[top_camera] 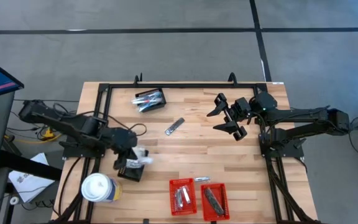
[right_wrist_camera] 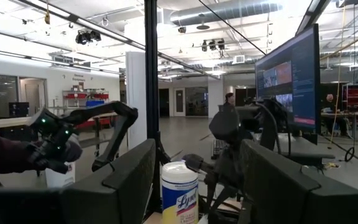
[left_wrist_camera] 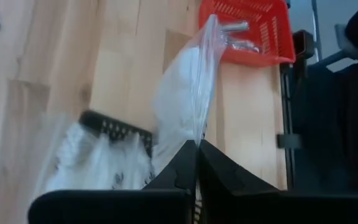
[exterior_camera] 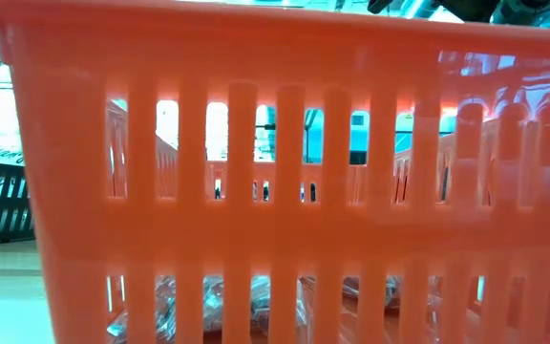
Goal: Pick & Place Travel size toiletries
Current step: Put the cotton pack into the bottom black bin
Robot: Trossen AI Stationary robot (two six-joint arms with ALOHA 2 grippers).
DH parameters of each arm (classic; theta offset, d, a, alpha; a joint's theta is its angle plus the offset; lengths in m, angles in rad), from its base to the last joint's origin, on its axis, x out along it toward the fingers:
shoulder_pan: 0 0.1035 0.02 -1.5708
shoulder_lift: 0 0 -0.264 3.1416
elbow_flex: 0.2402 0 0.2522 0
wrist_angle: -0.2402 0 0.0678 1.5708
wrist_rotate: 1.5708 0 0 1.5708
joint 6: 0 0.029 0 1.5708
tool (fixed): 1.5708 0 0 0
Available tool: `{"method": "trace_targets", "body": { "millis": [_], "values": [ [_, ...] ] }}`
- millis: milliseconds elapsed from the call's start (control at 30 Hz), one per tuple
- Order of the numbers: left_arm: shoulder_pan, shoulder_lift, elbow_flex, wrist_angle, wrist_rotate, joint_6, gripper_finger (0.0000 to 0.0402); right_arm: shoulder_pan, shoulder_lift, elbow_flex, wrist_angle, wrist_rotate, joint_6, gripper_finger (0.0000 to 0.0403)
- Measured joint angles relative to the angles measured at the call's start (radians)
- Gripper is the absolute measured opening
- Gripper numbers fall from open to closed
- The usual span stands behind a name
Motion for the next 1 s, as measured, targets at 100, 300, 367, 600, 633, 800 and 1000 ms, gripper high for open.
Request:
{"method": "trace_targets", "body": {
  "millis": [100, 300, 367, 600, 633, 800, 1000],
  "values": [
    [-0.024, -0.038, -0.037, 0.015, 0.000, -0.045, 0.0000, 0.000, 0.000, 0.000, 0.000, 0.000, 0.000, 0.0230],
    [-0.097, -0.101, -0.045, 0.012, -0.018, -0.138, 0.0000, 0.000, 0.000, 0.000, 0.000, 0.000, 0.000, 0.0230],
    [-0.127, -0.108, -0.045, 0.005, -0.023, -0.161, 0.0000, 0.000, 0.000, 0.000, 0.000, 0.000, 0.000, 0.0230],
    [-0.211, -0.096, -0.045, -0.034, -0.071, -0.231, 0.0000, 0.000, 0.000, 0.000, 0.000, 0.000, 0.000, 0.0230],
    [-0.218, -0.094, -0.045, -0.047, -0.080, -0.240, 0.0000, 0.001, 0.000, 0.000, 0.000, 0.000, 0.000, 0.0230],
    [-0.234, -0.094, -0.061, -0.084, -0.114, -0.259, 0.0000, 0.001, 0.000, 0.000, 0.000, 0.000, 0.000, 0.0230],
    [-0.234, -0.099, -0.168, -0.089, -0.072, -0.320, 0.0000, 0.001, 0.000, 0.000, 0.000, 0.000, 0.000, 0.0230]
  ]
}}
